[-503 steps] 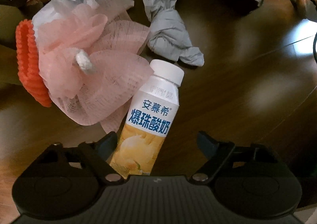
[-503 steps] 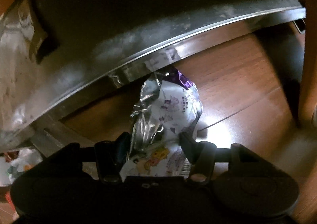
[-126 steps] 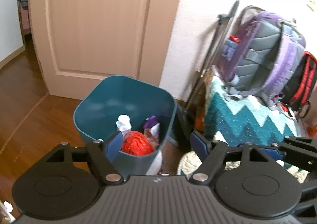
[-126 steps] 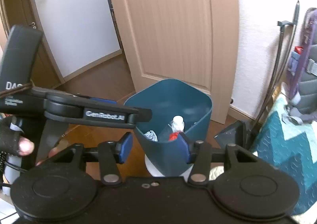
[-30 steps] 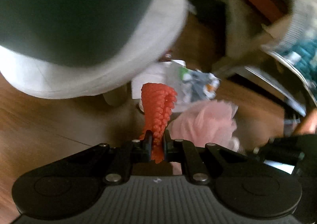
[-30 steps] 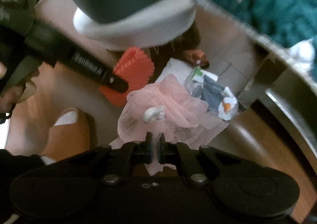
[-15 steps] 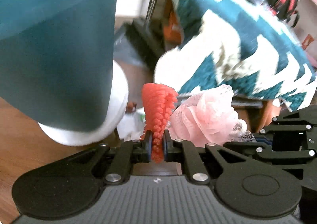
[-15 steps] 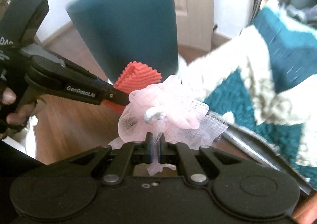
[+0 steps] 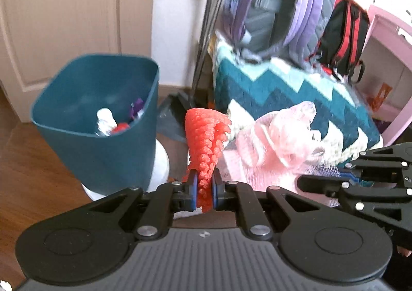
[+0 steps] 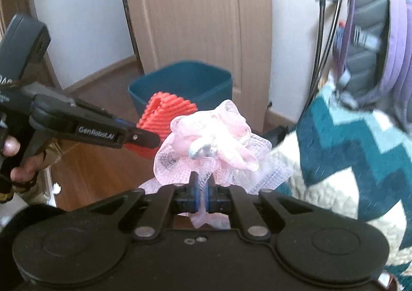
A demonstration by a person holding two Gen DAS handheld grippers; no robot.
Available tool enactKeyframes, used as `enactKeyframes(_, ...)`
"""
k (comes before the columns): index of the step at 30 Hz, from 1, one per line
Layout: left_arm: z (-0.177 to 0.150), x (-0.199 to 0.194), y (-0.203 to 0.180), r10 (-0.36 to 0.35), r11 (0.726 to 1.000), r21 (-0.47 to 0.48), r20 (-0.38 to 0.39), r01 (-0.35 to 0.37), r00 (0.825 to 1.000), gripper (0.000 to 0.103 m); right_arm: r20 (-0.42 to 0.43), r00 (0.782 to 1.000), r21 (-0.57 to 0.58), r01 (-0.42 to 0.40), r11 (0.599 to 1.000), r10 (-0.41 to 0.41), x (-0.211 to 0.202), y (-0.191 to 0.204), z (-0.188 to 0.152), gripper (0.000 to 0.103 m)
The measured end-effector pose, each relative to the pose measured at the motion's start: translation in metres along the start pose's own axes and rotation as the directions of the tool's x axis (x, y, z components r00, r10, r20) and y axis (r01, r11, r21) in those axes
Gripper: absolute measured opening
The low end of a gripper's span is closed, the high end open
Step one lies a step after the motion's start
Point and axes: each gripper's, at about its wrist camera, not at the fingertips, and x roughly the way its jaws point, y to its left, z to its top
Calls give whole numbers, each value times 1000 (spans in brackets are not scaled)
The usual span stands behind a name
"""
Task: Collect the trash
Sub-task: 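Lift scrubber and orange net over the teal wastebasket and release both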
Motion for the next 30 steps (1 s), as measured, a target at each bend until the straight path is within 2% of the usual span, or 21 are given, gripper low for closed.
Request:
enactKeyframes(7, 25, -49, 5, 35, 999, -42, 115, -31, 993, 10, 105, 994, -30, 9, 1000, -6, -21, 13, 46, 4)
enactKeyframes(12, 44, -69, 19, 72, 996, -73, 170, -60, 983, 10, 144, 990, -47, 3, 999, 4, -23, 28, 80, 4)
enactKeyframes(17, 62, -78, 45, 112, 987, -139, 201, -85, 973, 10, 157, 988, -79, 1, 997, 11, 2, 38, 113, 4)
enactKeyframes(22, 77, -67, 75, 166, 975, -180, 190, -132, 968, 11, 142, 990, -90, 0, 996, 13, 36, 52, 138, 3)
enactKeyframes(30, 89, -18, 124, 209, 953, -245, 104, -179, 972, 11, 67, 997, -66, -21, 998, 26, 108, 56, 153, 4)
